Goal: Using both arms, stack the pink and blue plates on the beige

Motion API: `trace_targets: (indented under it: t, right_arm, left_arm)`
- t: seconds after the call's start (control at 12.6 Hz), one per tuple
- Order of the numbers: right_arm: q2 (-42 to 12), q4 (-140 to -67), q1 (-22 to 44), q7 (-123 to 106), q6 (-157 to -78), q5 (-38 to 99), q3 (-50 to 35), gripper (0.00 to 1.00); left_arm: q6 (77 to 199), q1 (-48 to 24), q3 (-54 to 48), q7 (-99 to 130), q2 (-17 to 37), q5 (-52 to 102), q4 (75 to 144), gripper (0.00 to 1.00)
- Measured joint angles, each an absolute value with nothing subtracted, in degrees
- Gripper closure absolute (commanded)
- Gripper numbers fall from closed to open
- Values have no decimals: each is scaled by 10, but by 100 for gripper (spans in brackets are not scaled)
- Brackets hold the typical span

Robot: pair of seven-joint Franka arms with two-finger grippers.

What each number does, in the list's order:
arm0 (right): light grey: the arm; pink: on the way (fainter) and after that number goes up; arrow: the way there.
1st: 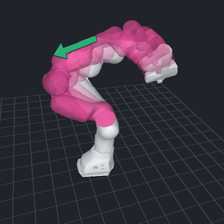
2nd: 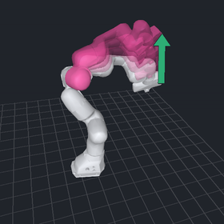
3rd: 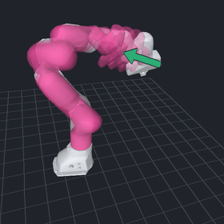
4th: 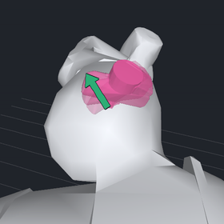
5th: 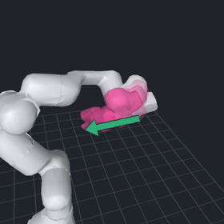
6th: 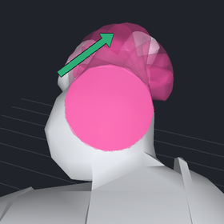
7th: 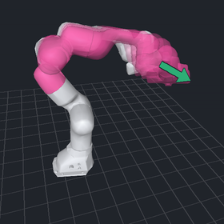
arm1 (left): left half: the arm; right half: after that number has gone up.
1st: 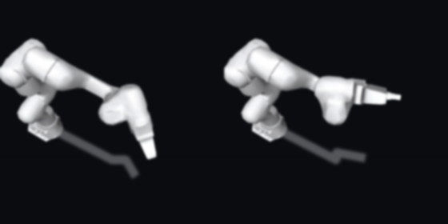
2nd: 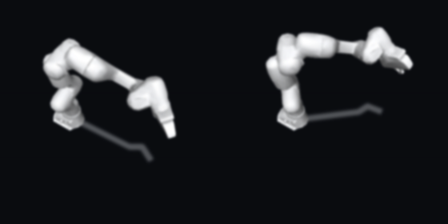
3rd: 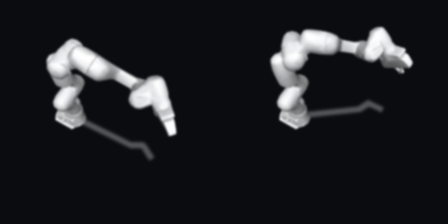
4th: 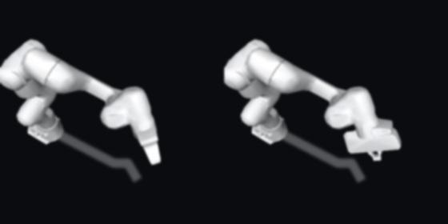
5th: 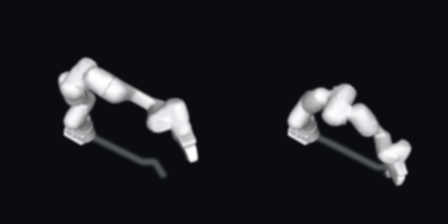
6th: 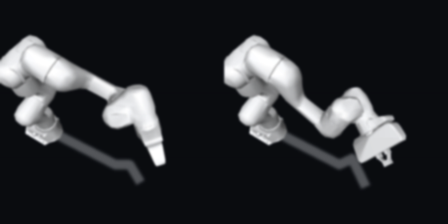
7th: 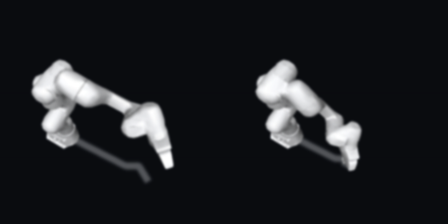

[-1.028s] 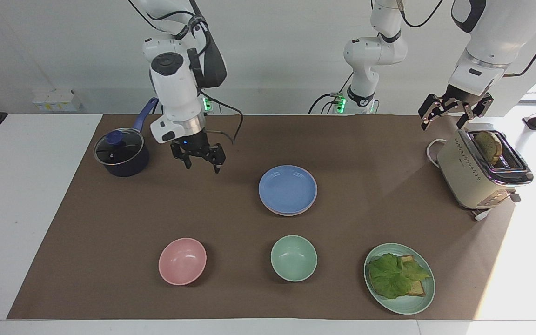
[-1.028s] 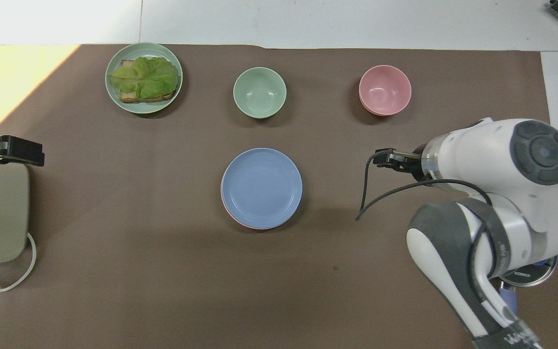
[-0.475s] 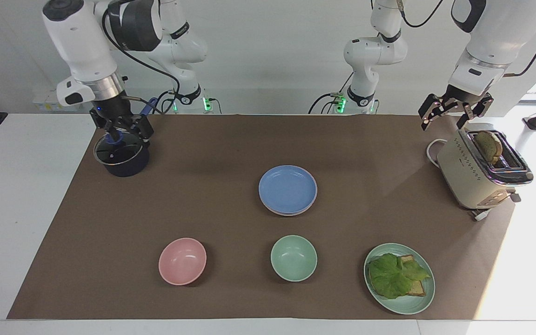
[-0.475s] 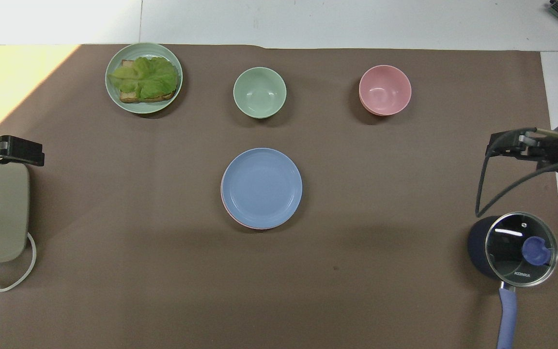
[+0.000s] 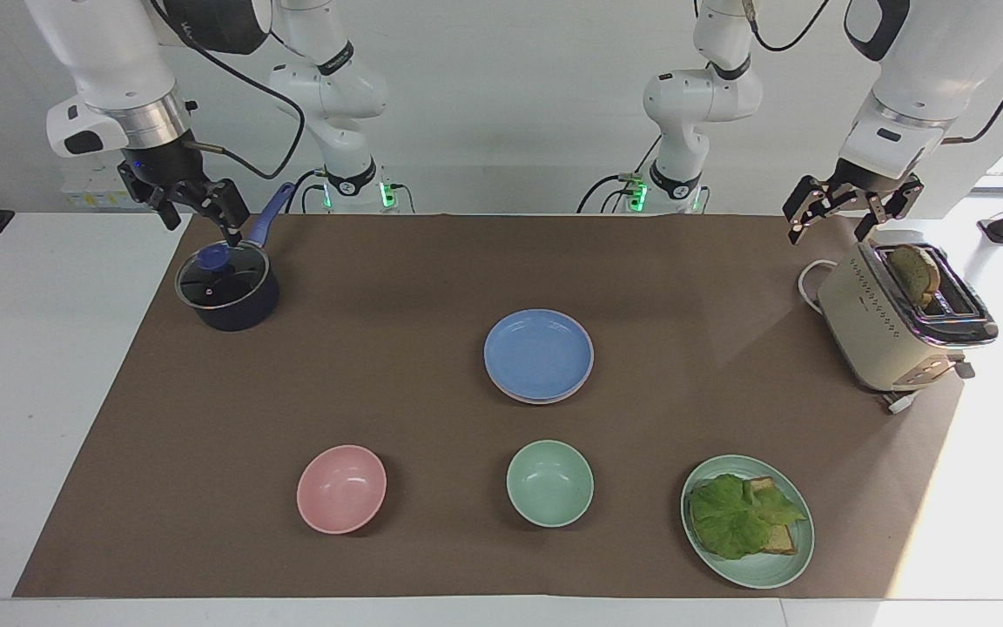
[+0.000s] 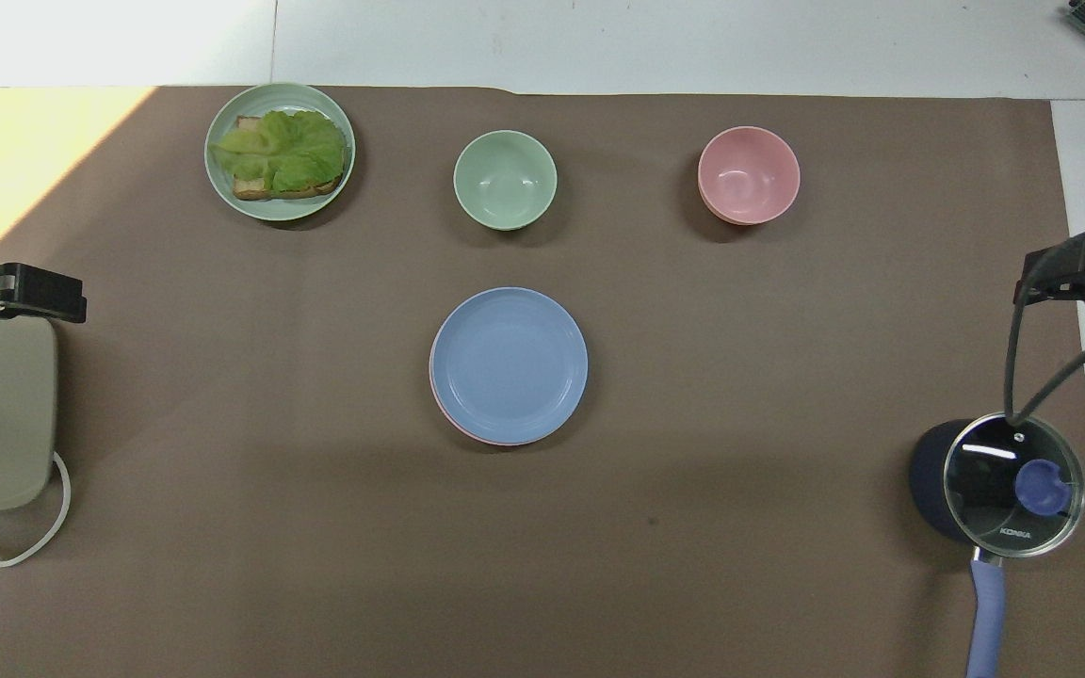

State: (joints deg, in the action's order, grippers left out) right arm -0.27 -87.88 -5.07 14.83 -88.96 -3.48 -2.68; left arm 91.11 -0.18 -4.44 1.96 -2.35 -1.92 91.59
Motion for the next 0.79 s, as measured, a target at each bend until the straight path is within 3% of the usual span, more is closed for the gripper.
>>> trace_targets:
  t: [0.79]
  right_arm:
    - [-22,-854,-48,124,-875,-25,-40,0]
  left_arm:
    - [911,-2,-44,20,-24,-19,916,0]
